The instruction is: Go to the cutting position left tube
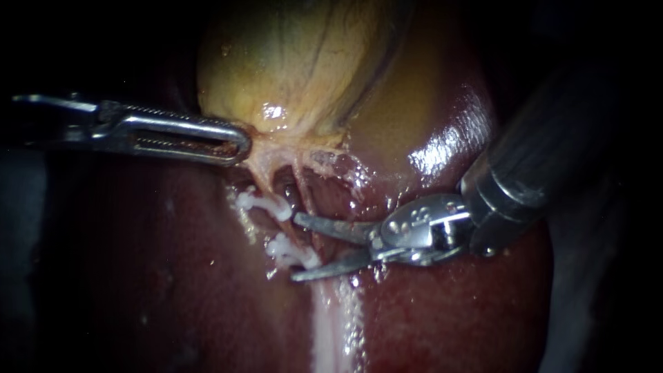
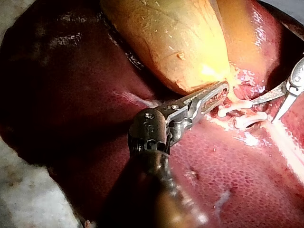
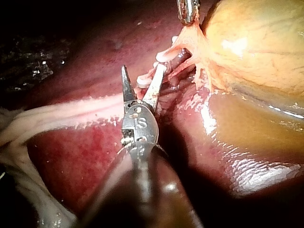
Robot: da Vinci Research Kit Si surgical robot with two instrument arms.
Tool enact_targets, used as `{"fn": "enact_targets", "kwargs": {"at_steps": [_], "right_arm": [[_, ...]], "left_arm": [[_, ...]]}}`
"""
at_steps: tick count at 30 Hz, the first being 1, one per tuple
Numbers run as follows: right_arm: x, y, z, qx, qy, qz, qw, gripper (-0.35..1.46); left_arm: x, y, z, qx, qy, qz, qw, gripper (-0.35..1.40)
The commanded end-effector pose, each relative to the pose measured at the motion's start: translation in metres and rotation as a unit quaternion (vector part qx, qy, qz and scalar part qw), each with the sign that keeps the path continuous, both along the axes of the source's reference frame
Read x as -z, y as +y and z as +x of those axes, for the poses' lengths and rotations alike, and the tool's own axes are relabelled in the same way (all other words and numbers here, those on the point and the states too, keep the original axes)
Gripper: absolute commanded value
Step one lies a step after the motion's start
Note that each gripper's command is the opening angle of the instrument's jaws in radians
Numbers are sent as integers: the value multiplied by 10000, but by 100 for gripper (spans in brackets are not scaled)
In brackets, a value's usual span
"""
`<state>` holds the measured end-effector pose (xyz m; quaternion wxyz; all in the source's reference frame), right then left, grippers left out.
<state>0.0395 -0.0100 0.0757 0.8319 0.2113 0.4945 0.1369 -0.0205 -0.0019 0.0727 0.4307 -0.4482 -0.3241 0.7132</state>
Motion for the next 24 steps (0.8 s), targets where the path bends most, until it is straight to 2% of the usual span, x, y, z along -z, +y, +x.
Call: {"fn": "enact_targets", "kwargs": {"at_steps": [1, 8, 18, 21, 24], "right_arm": [[-2, -1, 1, 5, -26, 19, 10000, 138], [-15, -5, 11, 49, -216, 115, 9997, 138], [-18, -2, 31, 103, -456, 263, 9986, 138], [-19, 0, 40, 154, -435, 347, 9983, 138], [-21, 0, 48, 254, -554, 385, 9974, 138]], "left_arm": [[0, 0, 0, 1, 2, 0, 10000, -35], [2, -1, -1, 7, 6, 0, 10000, -35], [4, -2, -4, 30, 21, -5, 10000, -35], [6, -3, -5, 24, 16, 0, 10000, -35], [6, -3, -6, 27, 18, 1, 10000, -35]]}}
